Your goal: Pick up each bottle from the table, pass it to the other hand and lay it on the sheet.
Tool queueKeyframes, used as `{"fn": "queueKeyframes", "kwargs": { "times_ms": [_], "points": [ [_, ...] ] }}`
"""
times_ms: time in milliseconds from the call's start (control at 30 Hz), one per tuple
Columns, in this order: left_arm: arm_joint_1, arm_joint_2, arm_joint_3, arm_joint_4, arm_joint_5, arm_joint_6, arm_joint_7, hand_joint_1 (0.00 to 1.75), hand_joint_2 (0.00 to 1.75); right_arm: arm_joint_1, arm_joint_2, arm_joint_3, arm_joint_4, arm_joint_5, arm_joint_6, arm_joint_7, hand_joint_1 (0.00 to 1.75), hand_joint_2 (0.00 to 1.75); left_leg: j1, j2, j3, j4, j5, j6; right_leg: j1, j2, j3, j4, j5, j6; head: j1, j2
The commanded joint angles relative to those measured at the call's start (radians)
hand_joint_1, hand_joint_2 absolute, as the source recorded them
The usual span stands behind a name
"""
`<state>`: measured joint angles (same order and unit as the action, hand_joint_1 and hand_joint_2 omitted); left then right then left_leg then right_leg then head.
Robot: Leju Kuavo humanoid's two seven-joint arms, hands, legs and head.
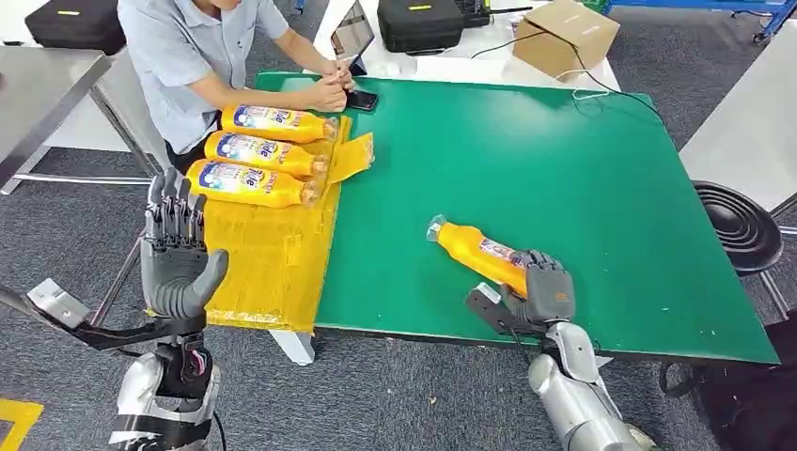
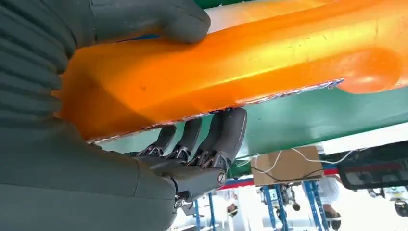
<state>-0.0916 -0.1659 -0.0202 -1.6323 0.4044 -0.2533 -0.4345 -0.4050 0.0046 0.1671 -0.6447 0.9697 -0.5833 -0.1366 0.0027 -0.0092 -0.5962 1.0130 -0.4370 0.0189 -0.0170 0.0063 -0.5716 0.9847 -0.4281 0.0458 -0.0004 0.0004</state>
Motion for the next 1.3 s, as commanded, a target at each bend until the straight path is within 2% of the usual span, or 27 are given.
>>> {"fn": "queueKeyframes", "kwargs": {
  "times_ms": [33,367,433,500,533,633,800,1300],
  "points": [
    [-0.040,0.027,-0.022,0.074,0.006,-0.002,0.007,0.00,1.75,-0.015,-0.001,-0.023,0.159,0.026,0.019,0.032,1.75,1.75,0.001,-0.002,0.003,-0.002,0.001,-0.001,0.001,-0.004,0.004,-0.002,0.000,-0.002,0.000,0.000],
    [-0.038,0.029,-0.023,0.076,0.006,-0.003,0.008,0.00,1.75,-0.015,0.003,-0.018,0.171,0.037,0.026,0.037,1.75,1.75,0.001,-0.002,0.009,-0.001,0.001,-0.001,0.001,-0.003,0.010,-0.003,0.000,-0.002,0.000,0.000],
    [-0.035,0.030,-0.023,0.078,0.007,-0.004,0.008,0.00,1.75,-0.012,0.007,-0.019,0.174,0.048,0.014,0.039,1.47,1.75,0.001,-0.003,0.010,-0.002,0.001,-0.001,0.001,-0.004,0.010,-0.003,0.000,-0.002,0.000,0.000],
    [-0.032,0.030,-0.023,0.080,0.007,-0.006,0.008,0.00,1.75,-0.011,0.012,-0.016,0.174,0.068,-0.007,0.045,0.14,1.75,0.001,-0.003,0.010,-0.002,0.001,-0.001,0.002,-0.004,0.011,-0.004,0.000,-0.002,0.000,0.000],
    [-0.031,0.029,-0.023,0.079,0.007,-0.008,0.008,0.00,1.75,-0.011,0.015,-0.016,0.171,0.085,-0.028,0.051,0.00,1.75,0.001,-0.002,0.011,-0.002,0.001,-0.001,0.001,-0.003,0.012,-0.004,0.000,-0.002,0.000,0.000],
    [-0.023,0.023,-0.016,0.071,0.007,-0.007,0.009,0.00,1.75,-0.015,0.020,-0.001,0.156,0.168,-0.063,0.113,0.00,1.75,0.001,-0.001,0.010,-0.001,0.001,-0.001,0.001,-0.002,0.011,-0.003,0.000,-0.002,0.000,0.000],
    [-0.007,0.011,0.005,0.050,-0.008,-0.005,0.016,0.00,1.75,-0.005,0.017,0.015,0.089,0.327,-0.042,0.281,0.00,1.75,0.001,0.001,0.009,-0.001,0.000,-0.001,0.001,-0.001,0.010,-0.002,0.000,-0.002,0.000,0.000],
    [0.005,0.000,0.035,0.036,-0.035,-0.016,0.023,0.00,1.75,0.056,0.039,-0.053,-0.037,0.358,0.055,0.329,0.00,1.75,0.001,-0.001,0.008,-0.001,0.000,-0.001,0.001,-0.002,0.009,-0.002,0.000,-0.002,0.000,0.000]
  ]
}}
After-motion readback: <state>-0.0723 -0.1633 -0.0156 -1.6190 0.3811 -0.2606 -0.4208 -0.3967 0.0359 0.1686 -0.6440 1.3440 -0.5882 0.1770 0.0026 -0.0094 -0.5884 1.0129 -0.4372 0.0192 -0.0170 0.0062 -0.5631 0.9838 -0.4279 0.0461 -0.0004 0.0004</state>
